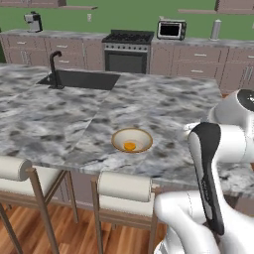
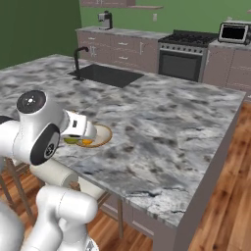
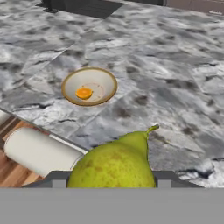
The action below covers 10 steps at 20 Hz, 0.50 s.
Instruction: Retrieve the pear and orange from the fridge and place them into the bowl on the dining table.
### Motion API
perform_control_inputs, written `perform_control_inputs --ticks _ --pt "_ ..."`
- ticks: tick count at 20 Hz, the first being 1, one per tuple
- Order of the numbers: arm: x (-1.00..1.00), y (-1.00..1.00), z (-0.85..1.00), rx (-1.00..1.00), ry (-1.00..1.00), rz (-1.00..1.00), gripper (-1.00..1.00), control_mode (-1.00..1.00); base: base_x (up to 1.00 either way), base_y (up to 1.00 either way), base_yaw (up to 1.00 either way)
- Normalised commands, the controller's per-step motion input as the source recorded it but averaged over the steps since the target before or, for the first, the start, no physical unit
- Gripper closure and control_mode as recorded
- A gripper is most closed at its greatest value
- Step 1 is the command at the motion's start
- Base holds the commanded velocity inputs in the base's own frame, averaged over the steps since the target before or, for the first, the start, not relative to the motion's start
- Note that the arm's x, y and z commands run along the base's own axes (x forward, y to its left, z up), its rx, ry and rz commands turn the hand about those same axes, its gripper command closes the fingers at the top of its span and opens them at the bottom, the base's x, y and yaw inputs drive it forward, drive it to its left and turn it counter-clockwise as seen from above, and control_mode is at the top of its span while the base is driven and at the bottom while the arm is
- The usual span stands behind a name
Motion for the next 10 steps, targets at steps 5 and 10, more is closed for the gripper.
perform_control_inputs --ticks 5,10 --pt "0.85 0.40 -0.05 0.04 0.09 0.00 1.00 -1.00 0.00 0.00 0.00" --pt "0.95 0.49 -0.31 0.00 0.18 0.03 1.00 -1.00 0.00 0.00 0.00"
